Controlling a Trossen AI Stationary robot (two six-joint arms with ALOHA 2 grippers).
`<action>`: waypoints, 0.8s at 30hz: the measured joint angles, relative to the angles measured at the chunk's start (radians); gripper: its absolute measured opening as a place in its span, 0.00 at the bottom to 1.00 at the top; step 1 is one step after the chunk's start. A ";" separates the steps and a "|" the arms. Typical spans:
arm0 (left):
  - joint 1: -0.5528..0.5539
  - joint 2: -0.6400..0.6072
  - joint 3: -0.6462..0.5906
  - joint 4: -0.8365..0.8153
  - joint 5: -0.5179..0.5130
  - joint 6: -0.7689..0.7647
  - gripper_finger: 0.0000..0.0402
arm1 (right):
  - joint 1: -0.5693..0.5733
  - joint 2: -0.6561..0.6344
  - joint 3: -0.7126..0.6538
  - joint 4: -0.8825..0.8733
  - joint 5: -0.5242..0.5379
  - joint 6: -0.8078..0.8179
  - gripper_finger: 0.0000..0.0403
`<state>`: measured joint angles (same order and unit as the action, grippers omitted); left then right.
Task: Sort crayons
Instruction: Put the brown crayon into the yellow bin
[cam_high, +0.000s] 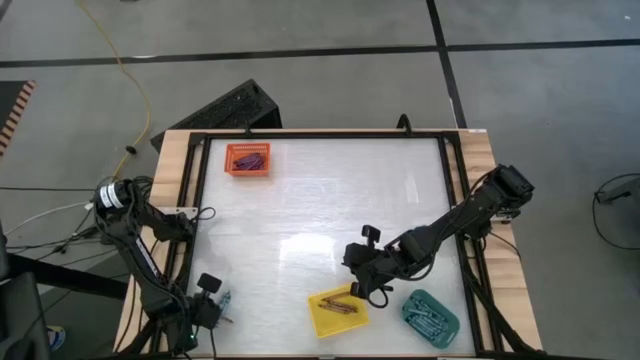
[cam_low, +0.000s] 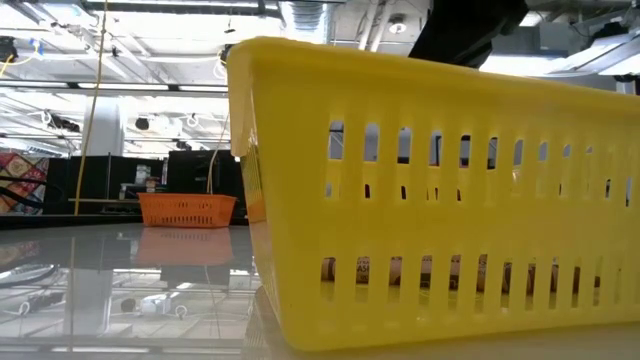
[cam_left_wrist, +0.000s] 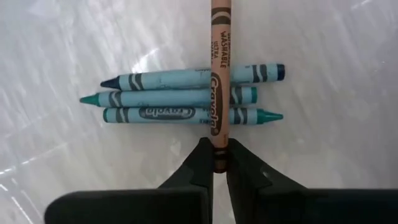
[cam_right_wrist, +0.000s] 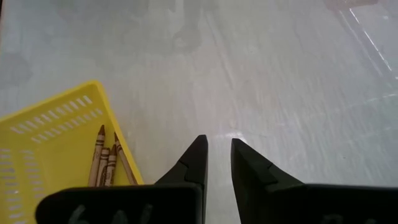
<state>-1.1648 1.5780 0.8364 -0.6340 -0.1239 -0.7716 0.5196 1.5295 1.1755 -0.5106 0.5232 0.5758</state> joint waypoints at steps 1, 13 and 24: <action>0.000 0.000 0.000 0.001 -0.001 0.000 0.02 | -0.001 0.000 0.000 -0.001 0.000 0.000 0.16; 0.004 -0.001 0.139 -0.203 -0.066 0.027 0.01 | -0.001 0.000 0.000 0.000 0.000 0.000 0.16; 0.240 -0.002 0.192 -0.109 -0.171 0.138 0.01 | -0.001 0.000 0.000 0.007 0.000 0.000 0.16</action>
<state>-0.9249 1.5761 1.0279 -0.7434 -0.2954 -0.6337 0.5187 1.5295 1.1755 -0.5036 0.5236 0.5758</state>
